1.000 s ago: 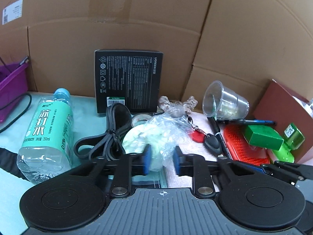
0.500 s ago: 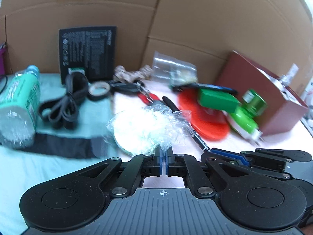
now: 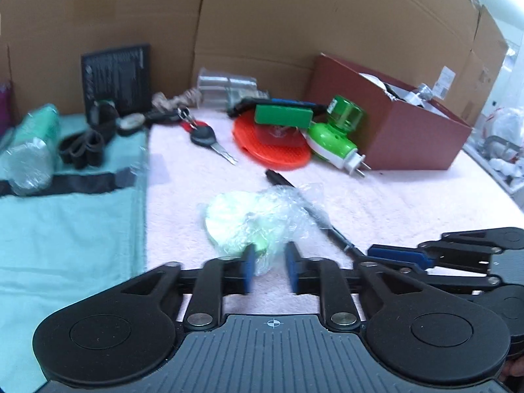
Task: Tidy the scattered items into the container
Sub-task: 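Grasp the clear plastic bag with the left gripper while the right gripper grasps the black marker, then carry the bag and marker in both grippers over the red box, then open both grippers to drop the bag and marker into the red box, then move both open grippers back toward the green box on the table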
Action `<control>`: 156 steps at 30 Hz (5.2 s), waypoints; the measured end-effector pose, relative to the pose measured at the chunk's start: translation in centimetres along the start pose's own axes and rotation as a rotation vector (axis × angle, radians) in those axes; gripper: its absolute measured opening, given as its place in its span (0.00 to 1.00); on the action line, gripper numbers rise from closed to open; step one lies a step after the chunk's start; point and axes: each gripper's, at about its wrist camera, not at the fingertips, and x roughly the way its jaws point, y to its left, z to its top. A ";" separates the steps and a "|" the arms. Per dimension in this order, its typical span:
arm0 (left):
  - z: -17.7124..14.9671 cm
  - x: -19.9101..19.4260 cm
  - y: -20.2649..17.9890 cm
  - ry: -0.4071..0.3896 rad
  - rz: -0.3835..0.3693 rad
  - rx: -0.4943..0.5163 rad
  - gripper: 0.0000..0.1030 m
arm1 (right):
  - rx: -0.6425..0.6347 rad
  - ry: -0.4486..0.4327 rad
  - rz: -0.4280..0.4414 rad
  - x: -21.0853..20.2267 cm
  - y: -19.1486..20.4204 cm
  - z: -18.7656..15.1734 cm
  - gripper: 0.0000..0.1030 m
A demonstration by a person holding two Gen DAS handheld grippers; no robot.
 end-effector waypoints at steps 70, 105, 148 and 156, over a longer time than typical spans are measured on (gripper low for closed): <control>4.4 -0.8 -4.2 -0.025 -0.029 0.074 0.58 | 0.173 -0.118 0.082 -3.1 -4.9 0.9 0.10; 21.4 15.5 -18.0 -0.061 -0.132 0.135 0.59 | 0.313 -0.352 -0.299 -2.7 -25.5 11.8 0.10; 17.1 7.7 -13.2 -0.130 -0.094 0.014 1.00 | 0.151 -0.381 -0.399 -5.9 -18.8 9.8 1.00; 13.0 4.1 -10.0 -0.146 -0.069 -0.043 1.00 | 0.067 -0.380 -0.382 -6.7 -14.8 8.6 1.00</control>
